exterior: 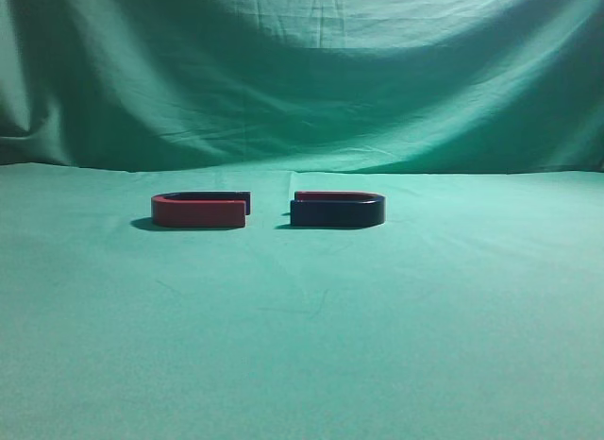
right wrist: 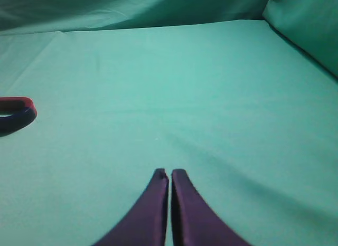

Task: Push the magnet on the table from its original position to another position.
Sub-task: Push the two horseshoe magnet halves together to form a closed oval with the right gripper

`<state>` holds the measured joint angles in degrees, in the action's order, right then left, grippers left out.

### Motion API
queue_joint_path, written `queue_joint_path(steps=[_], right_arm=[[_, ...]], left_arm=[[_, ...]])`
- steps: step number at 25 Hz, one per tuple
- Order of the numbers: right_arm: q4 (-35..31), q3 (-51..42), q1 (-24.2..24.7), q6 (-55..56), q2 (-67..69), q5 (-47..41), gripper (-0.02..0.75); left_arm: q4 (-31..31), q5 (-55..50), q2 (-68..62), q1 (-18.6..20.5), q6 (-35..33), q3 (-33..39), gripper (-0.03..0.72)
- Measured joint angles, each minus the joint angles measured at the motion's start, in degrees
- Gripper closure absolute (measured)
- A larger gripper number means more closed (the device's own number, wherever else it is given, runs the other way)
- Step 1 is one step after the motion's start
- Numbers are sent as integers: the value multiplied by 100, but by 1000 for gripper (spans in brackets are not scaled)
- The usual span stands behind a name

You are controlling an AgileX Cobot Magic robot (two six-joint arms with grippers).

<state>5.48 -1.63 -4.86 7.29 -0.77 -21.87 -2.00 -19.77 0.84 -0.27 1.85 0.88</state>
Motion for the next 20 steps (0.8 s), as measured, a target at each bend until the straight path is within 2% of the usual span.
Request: queue_joint_path(steps=[2,4,8,10,15,20], right_arm=[[0,-3,0,0,0,167,738],[-84,-12,0,62,0,705,738],[-213,-12,0,249,0,2738,738],[-229,23,0,324,0,3154,738],[-270,1022,0,518,319,1725,738],[-454,2335,0,579,1708,-498,738]], left_arm=[[0,0,0,0,0,0,316],[0,0,0,0,0,0,316],[0,0,0,0,0,0,316],[0,0,0,0,0,0,316],[0,0,0,0,0,0,316],[0,0,0,0,0,0,316]])
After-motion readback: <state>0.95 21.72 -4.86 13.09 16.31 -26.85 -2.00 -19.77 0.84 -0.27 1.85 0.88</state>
